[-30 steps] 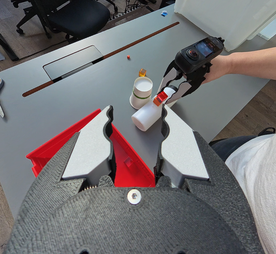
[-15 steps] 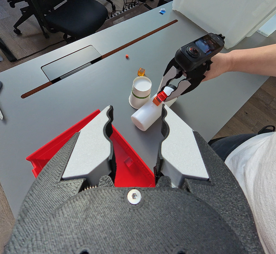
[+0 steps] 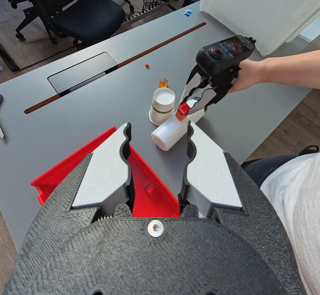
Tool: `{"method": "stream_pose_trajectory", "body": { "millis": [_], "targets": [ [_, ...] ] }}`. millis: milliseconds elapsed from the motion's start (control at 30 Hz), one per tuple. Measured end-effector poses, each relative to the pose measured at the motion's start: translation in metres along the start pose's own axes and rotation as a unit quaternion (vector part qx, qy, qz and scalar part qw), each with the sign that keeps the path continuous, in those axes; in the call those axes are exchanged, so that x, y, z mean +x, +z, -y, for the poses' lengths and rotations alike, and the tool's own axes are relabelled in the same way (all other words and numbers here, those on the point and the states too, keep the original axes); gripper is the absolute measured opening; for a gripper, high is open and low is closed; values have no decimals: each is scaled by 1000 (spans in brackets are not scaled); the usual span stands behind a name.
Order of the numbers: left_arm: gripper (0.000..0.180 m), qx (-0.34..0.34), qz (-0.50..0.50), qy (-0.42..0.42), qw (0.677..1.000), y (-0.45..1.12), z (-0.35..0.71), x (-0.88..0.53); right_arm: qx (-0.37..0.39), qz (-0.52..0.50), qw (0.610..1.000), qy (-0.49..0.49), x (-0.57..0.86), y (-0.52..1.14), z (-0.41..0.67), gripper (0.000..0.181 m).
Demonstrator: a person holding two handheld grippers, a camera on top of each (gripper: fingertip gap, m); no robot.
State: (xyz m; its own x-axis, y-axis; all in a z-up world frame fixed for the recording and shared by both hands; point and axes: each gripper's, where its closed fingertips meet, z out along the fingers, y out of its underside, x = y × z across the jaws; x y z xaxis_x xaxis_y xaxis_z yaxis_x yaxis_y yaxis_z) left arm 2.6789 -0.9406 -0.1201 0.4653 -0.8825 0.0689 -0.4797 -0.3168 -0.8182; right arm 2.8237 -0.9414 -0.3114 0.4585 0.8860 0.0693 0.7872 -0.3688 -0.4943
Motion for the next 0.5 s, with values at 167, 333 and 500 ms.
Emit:
{"method": "stream_pose_trajectory", "body": {
  "millis": [167,333,500],
  "targets": [
    [64,3,1,-3,1000,-1,-1,-1,1,13,1000,4,-5,-2,-2,26],
    [64,4,1,-5,1000,0,-1,-1,-2,18,1000,3,-6,-2,-3,26],
    [64,3,0,-3,1000,1,-1,0,-8,13,1000,-14,-5,-1,-3,26]
  ]
}}
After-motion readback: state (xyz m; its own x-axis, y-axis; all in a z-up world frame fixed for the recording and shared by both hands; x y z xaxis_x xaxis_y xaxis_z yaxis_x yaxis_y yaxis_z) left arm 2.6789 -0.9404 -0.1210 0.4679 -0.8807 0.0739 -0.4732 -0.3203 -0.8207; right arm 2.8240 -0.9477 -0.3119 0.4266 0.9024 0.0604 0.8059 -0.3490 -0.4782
